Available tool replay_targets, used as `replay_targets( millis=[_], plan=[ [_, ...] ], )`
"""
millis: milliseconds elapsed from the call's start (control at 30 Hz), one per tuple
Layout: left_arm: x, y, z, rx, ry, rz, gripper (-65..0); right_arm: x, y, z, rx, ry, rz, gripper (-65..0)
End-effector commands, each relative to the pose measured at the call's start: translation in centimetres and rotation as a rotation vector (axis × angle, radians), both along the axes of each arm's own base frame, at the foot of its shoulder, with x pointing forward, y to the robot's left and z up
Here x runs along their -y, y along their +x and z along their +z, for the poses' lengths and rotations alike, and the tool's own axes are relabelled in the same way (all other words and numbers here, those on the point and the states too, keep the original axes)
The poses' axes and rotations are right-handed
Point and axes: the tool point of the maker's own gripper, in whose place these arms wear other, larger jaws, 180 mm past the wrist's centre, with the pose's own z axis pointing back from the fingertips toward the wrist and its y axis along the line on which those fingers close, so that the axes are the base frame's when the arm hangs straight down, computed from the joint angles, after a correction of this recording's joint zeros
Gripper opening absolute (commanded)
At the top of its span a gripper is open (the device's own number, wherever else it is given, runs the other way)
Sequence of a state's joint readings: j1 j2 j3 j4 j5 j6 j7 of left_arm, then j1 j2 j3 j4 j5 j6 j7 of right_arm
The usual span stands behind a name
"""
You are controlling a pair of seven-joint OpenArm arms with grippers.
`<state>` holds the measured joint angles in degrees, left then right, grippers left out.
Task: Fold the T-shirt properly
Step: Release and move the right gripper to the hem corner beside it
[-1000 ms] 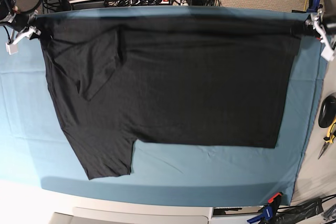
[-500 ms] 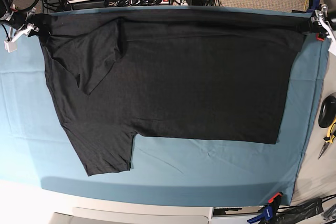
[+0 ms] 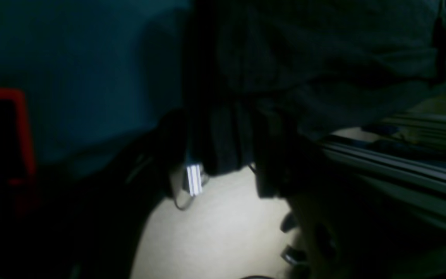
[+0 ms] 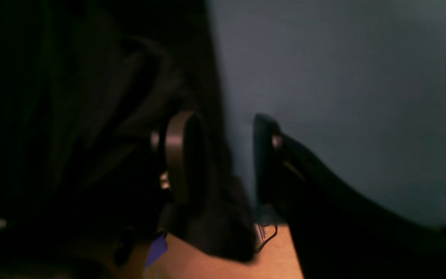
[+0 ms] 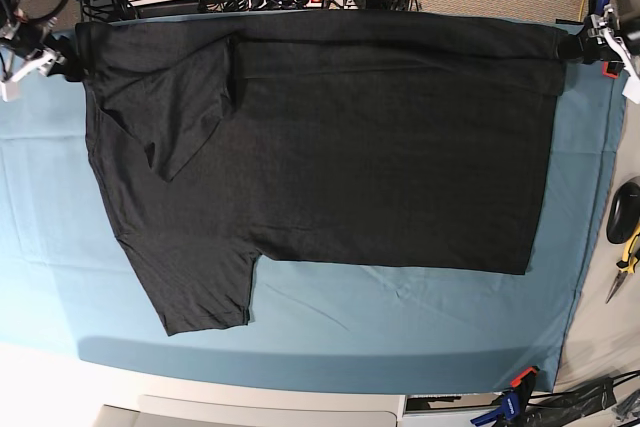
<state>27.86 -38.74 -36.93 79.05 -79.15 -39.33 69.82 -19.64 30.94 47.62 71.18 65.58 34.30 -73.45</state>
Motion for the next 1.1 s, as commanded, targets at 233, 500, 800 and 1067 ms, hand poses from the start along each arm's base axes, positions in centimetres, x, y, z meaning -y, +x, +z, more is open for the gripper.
replay_targets(
  millis=[233,500,800,1067],
  plan=[
    [-4.4,7.3,11.1,0.380,0.277,-0.044,-36.0,7.7,6.7,13.3,0.474,-0.247,-0.178,-39.9],
    [-4.5,12.8,18.1,0.600,0.514,-0.100,-36.0,6.4,19.5,17.5,0.556,-0.395,-0.138,-39.9],
    [-5.4,13.1,17.9,0.589,0.553,-0.067,-36.0,1.4,33.2,12.9,0.456,-0.218,-0.131,-32.6],
    [-5.3,12.9,17.4,0.574,0.549,-0.064,-36.0,-6.2,34.9,5.3,0.280,-0.124,-0.084,-31.2]
  ],
)
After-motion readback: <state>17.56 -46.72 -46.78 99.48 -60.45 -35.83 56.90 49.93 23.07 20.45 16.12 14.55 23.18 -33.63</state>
